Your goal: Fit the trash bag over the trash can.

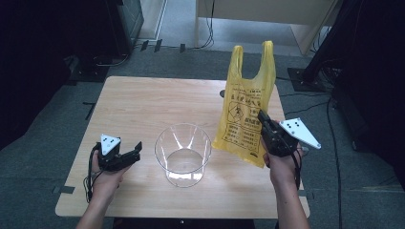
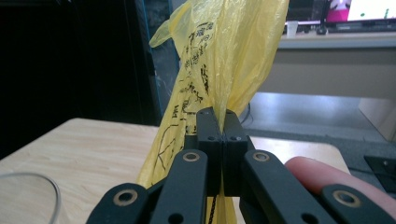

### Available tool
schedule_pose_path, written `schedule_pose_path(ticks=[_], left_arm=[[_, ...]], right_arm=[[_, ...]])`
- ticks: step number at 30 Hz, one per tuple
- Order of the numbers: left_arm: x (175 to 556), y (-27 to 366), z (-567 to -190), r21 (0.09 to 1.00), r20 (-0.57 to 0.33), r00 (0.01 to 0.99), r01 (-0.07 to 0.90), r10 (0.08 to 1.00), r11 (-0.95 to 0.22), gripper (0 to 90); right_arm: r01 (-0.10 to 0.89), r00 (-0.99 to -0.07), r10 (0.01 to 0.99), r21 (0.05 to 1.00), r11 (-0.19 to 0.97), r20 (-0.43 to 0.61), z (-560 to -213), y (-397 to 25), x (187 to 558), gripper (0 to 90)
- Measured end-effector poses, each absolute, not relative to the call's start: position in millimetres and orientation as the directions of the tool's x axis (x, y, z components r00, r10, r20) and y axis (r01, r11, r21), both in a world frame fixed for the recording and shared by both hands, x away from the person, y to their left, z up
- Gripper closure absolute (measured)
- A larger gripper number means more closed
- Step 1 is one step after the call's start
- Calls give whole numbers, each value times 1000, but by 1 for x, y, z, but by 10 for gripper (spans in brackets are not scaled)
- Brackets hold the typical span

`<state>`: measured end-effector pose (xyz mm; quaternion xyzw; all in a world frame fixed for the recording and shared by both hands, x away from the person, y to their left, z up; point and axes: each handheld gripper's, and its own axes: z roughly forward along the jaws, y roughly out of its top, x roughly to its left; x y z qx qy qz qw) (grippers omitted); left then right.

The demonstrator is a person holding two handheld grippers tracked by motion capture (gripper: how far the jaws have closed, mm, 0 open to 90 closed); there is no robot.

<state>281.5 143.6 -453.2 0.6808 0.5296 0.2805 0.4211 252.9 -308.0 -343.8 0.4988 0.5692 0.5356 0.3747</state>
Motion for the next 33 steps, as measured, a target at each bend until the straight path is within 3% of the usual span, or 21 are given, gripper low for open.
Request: schedule_pose_path(ticks=[19, 33], left_arm=[[281, 136, -430, 897, -86, 312, 438, 946, -63, 189], [284, 126, -413, 912, -99, 347, 406, 933, -55, 190]], right_arm=[[44, -304, 948, 995, -85, 94, -282, -290, 246, 899], [80, -415, 904, 994, -73, 100, -293, -243, 254, 899]])
